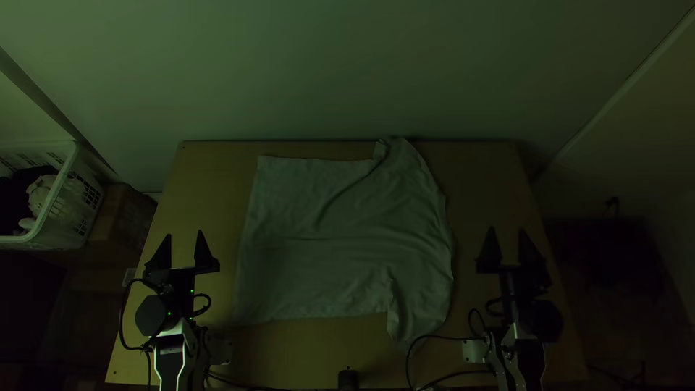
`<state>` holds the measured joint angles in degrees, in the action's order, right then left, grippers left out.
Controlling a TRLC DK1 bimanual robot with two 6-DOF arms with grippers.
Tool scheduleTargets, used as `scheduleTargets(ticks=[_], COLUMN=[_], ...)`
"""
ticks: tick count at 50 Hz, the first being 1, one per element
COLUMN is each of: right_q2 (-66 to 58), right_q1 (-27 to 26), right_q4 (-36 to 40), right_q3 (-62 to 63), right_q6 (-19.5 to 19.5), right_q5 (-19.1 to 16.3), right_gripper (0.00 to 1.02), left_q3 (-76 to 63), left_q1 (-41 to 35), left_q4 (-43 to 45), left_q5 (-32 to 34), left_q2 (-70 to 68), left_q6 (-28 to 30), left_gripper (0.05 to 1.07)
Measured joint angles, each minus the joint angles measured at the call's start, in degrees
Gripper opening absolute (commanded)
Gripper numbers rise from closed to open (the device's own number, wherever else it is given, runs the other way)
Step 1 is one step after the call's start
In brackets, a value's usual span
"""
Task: Fold the t-shirt
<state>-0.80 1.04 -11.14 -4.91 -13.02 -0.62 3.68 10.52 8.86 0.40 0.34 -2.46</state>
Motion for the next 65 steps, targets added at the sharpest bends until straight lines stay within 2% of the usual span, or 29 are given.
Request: scheduleTargets(ticks=[11, 40, 54, 65], right_q2=[-7.9, -35.3, -52.7, -66.1], right_q1=[0.0, 0.0, 0.1, 3.1], right_q4=[-2.8, -2.4, 7.9, 14.2], right_q3=[-7.9, -34.8, -51.0, -63.3], right_q6=[1.8, 3.0, 3.0, 3.0], right_q5=[0.0, 0.0, 0.0, 0.0], right_gripper=[0.98, 0.98, 0.98, 0.98], left_q3=[9.1, 38.7, 53.7, 65.5], left_q1=[-1.2, -1.5, -3.5, -6.3], left_q4=[6.1, 6.1, -3.1, -12.2], left_q5=[0.0, 0.0, 0.0, 0.0], left_q2=[6.5, 36.9, 51.0, 63.7], left_q6=[1.0, -0.1, -0.1, -0.1], left_gripper=[1.02, 1.02, 1.02, 1.02])
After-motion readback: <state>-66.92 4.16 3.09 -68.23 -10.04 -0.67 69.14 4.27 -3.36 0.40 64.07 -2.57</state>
